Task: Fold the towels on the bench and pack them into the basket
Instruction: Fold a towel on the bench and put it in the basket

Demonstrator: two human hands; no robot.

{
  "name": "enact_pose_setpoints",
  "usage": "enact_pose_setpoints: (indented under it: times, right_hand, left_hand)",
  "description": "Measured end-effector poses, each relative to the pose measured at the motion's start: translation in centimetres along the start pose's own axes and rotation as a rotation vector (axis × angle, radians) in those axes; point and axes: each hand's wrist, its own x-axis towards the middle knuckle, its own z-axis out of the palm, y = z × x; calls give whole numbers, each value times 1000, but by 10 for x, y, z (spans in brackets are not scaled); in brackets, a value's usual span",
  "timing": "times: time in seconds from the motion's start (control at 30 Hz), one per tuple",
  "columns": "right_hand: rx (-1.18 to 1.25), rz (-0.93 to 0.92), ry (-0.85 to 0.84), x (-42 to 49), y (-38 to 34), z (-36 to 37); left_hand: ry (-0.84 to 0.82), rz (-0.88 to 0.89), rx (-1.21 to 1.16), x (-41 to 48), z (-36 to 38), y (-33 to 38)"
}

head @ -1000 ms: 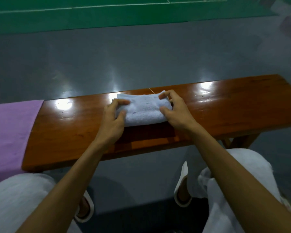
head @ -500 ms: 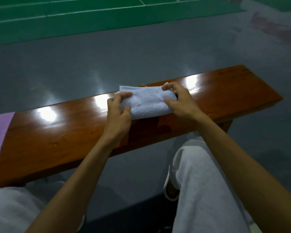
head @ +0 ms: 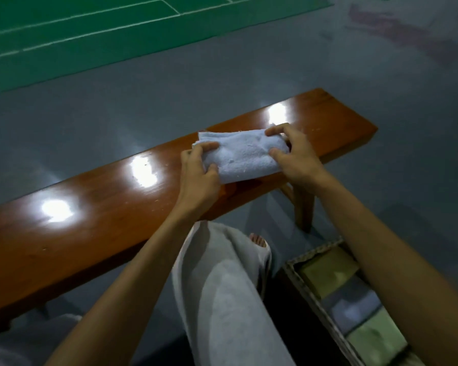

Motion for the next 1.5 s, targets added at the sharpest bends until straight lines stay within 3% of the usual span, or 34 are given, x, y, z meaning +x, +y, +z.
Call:
enact_pose_setpoints:
  times: [0.47,0.8,1.07,1.33,1.5]
  right_hand:
    - [-115,179,148,-54,116,-110]
    - [-176,417,109,-135,225,-149]
    - [-304,581,33,-220,301,-134]
    - [-609,522,-82,-267,348,-120]
    - [-829,435,-123,-278,368,-99]
  left_hand:
    - [-174,-146,-51,-62,156,60]
    - [-291,-354,-69,-138,264,37]
    - [-439,-565,9,-196,320,-19]
    - [-479,-742,17,-261,366,-39]
    - [-635,-782,104,-281,382,-52]
